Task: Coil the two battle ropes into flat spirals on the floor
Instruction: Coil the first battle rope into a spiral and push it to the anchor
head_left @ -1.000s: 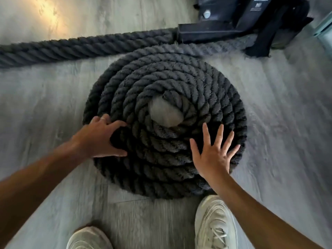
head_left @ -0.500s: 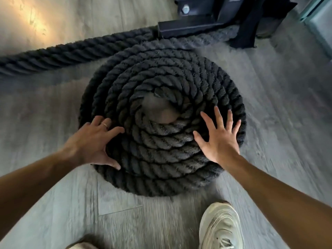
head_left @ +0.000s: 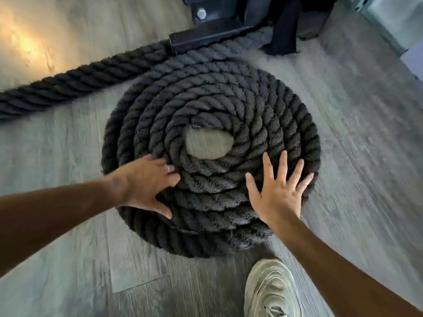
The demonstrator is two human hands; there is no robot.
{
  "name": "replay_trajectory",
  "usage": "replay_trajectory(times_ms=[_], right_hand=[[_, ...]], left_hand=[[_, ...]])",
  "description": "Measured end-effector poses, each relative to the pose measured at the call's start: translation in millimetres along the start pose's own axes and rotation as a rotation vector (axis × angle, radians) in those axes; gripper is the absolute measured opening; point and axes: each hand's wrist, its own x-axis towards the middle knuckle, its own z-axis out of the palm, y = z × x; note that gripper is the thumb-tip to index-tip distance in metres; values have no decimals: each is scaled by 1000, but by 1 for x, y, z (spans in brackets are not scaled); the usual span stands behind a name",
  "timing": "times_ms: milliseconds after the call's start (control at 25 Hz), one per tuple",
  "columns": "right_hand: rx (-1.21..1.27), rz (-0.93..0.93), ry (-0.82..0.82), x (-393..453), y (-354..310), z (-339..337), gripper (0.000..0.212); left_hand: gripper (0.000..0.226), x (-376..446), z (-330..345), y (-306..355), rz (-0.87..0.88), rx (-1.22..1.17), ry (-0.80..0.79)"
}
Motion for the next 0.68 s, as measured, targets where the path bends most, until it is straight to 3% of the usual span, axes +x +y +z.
replay_trajectory(times_ms=[80,200,320,560,680], right_hand=[[-14,2,-15,-2,1,-1,85],[-66,-26,26,8,8,-3,85],[-52,-59,40,22,22,-5,83],[-68,-144,34,91,93,-41,66],[-38,-23,17,103,108,-58,61]], left_hand=[[91,7,-3,-20,8,29,99],[119,25,0,-32,-27,29,84],[123,38,6,-24,-18,69,129],[118,81,-10,46,-161,-155,199],[121,103,-26,86,-244,-236,217]])
